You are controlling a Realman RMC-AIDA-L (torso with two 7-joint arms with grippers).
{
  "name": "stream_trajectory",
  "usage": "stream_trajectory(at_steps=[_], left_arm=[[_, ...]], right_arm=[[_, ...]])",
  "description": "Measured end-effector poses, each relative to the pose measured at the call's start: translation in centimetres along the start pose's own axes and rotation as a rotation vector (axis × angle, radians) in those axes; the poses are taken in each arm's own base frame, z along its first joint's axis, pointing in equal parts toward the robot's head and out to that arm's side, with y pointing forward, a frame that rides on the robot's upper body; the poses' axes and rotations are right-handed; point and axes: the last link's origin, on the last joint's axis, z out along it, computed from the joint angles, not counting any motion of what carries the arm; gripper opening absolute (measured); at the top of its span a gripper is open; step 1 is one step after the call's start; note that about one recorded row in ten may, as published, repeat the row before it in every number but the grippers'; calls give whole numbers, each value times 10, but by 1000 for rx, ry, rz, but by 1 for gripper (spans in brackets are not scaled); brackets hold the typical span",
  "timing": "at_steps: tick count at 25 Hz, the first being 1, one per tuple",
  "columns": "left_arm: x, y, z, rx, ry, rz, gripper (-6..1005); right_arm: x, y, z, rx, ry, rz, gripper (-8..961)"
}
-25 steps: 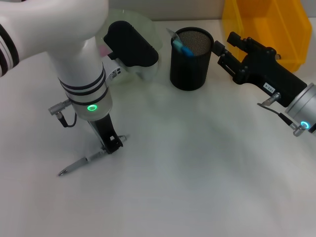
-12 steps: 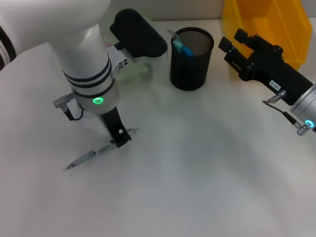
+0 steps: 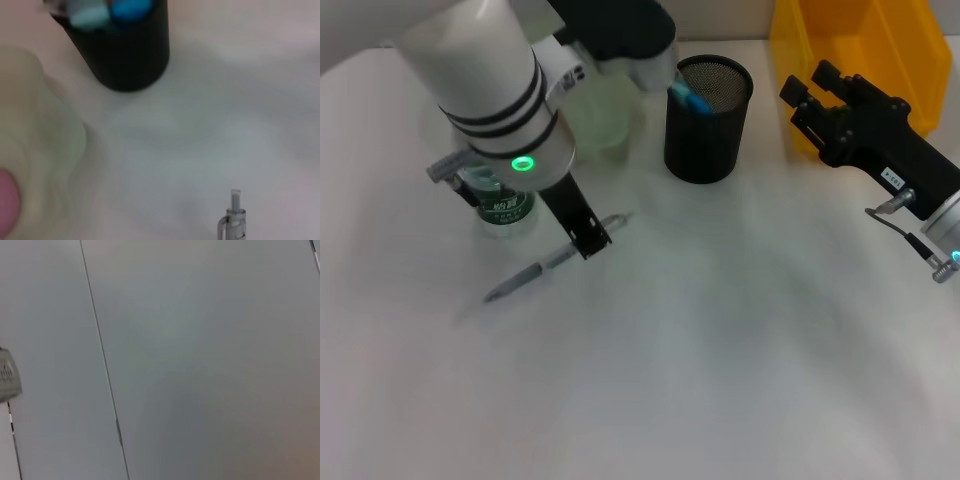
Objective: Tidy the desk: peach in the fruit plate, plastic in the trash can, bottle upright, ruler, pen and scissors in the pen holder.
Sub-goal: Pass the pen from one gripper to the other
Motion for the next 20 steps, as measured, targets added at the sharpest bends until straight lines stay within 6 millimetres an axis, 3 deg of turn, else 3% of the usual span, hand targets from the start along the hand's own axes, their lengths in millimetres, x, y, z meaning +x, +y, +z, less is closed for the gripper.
stream_trajectory(at_steps=[9, 10, 14, 20], left_arm=[[5, -7, -18, 26, 114, -9, 181], [6, -12, -30, 38, 185, -24, 182], [7, -14, -49, 55, 290, -31, 182], [6, -18, -68, 13, 459, -43, 182]], right_arm=[[7, -4, -15, 46, 4, 27, 483], [7, -5, -17, 54, 4, 30, 483], [11, -6, -24, 75, 12, 38, 483], [15, -6, -28, 87, 25, 47, 483]])
